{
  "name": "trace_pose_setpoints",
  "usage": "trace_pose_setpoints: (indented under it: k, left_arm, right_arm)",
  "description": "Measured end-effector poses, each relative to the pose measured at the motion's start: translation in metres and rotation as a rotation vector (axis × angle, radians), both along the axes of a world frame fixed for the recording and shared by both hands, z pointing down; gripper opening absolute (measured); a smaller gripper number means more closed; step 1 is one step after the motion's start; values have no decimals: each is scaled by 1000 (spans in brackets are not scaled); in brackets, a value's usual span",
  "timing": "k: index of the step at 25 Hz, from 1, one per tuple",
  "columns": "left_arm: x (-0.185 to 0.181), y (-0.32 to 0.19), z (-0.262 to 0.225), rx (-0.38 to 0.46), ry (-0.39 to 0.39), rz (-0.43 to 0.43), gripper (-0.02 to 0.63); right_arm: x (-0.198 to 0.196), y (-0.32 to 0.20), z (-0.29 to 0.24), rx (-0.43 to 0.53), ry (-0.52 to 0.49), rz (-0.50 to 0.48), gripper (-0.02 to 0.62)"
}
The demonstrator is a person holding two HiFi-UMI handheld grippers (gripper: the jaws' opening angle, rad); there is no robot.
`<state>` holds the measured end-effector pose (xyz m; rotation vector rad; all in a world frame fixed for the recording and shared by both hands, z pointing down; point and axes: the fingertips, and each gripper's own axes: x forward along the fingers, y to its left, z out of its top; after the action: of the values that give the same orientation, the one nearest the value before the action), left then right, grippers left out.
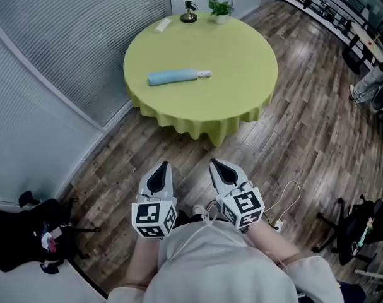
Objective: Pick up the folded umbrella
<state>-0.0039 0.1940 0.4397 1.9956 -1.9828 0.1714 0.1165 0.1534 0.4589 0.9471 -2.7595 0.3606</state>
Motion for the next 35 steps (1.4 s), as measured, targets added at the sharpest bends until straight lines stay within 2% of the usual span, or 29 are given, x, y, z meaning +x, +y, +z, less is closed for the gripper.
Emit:
trace_pose_setpoints:
  k: [2, 10, 16, 20, 22, 25, 29, 32, 35]
  left_arm:
    - [-3, -17, 6, -16, 18, -8, 6]
    - [-25, -94, 16, -42, -15, 44, 6]
    - [-62, -184, 31, -62, -4, 133, 6]
    - [-92, -245, 32, -65, 8, 199, 6]
    - [-102, -276, 32, -65, 19, 262, 6]
    - [-122, -320, 32, -60, 6, 358, 6]
    - [-160, -379, 40, -68, 2, 425, 6]
    - [-185, -417, 48, -68, -22, 455, 6]
    - [-204, -441, 58, -90, -95, 464, 6]
  right_arm:
    - [0, -17, 1, -1, -4, 7, -2]
    - [-9, -90, 19, -31, 14, 69, -1]
    - [-34, -168, 28, -29, 6, 161, 0]
    - [-58, -219, 26, -37, 21, 224, 0]
    - [-75, -246, 23, -41, 15, 246, 0]
    - [-110, -284, 18, -34, 3, 249, 0]
    - [-156, -338, 24, -46, 16, 274, 0]
    - [-181, -373, 31, -60, 21, 297, 0]
    - [-201, -396, 40, -79, 36, 312, 0]
